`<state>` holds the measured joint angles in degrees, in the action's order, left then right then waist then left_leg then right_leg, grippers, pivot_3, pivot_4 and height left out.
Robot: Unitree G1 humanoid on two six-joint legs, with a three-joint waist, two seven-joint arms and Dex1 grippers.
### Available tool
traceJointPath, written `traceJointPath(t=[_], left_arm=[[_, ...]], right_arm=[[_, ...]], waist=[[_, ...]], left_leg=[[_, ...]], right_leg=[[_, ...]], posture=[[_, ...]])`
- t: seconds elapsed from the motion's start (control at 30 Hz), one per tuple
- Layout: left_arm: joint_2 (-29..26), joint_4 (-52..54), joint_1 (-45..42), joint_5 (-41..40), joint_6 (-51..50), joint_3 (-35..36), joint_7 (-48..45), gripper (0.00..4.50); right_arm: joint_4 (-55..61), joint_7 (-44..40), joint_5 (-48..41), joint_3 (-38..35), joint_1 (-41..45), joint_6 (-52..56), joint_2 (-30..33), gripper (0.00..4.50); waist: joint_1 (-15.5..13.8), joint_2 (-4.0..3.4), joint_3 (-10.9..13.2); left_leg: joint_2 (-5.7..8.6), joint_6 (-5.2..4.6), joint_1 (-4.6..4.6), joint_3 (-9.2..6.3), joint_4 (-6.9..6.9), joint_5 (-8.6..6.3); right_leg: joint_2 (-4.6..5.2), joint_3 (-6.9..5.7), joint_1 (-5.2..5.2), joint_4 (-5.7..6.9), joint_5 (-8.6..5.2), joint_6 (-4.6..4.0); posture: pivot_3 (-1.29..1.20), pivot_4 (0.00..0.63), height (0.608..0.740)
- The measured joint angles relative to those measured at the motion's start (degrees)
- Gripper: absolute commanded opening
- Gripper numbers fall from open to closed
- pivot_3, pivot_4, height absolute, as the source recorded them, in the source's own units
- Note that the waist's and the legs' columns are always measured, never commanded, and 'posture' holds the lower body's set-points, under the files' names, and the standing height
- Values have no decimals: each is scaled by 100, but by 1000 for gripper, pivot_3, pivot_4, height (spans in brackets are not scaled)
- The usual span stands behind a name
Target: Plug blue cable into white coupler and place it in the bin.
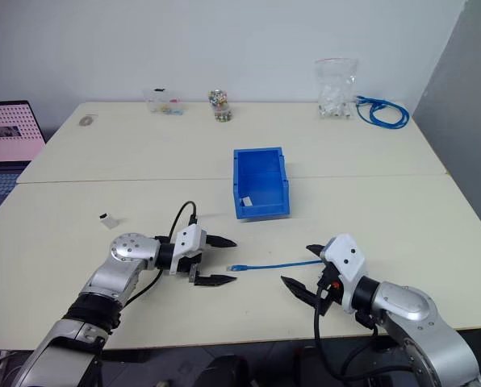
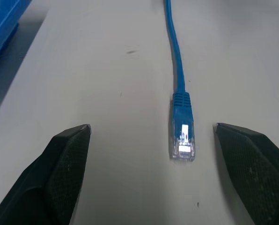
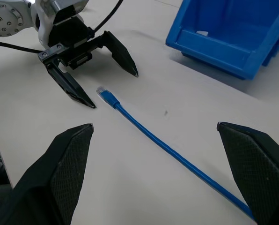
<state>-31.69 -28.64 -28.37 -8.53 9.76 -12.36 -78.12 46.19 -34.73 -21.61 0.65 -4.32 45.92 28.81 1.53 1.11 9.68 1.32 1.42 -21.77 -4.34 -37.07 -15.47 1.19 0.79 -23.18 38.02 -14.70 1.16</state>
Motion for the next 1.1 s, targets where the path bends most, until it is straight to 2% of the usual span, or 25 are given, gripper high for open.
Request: traceJointPath(t=[0.27,0.67,0.9,0.97,1.0,1.1], left_arm=[[-89,6,19,-5,161,-92,-399,2979],[-361,535,448,-71,96,-76,-493,315],[-382,619,475,-74,-16,-73,-429,222],[-330,771,485,-142,-525,-68,-287,222],[-288,900,489,-235,-973,-57,-181,222],[-172,1714,471,-1220,-4048,224,522,222]], right_arm=[[111,279,1,11,-273,-49,26,4500],[112,518,-62,206,-177,-52,-33,4500],[109,530,-74,289,-73,-54,-31,4500],[109,563,-126,289,-58,-51,-53,4500],[110,589,-171,277,-59,-39,-74,4500],[118,700,-793,-114,-84,267,-370,4500]], waist=[[27,0,-2],[33,1,-20],[34,-1,-29],[21,-2,-30],[19,-2,-31],[6,2,-28]], left_leg=[[-7,0,6,2,1,0],[-12,0,12,0,2,0],[-13,0,14,1,2,0],[-9,-1,12,-1,1,0],[-6,-1,11,-1,0,0],[-3,-3,-12,-22,-18,1]], right_leg=[[0,2,0,2,0,0],[-1,6,2,5,-1,0],[-3,6,2,6,-1,0],[-3,5,3,6,-1,0],[-3,6,3,7,-1,0],[-4,-3,0,6,-2,2]], posture=[[0,150,740],[0,150,740],[0,150,740],[0,150,740],[0,150,740],[0,150,740]])
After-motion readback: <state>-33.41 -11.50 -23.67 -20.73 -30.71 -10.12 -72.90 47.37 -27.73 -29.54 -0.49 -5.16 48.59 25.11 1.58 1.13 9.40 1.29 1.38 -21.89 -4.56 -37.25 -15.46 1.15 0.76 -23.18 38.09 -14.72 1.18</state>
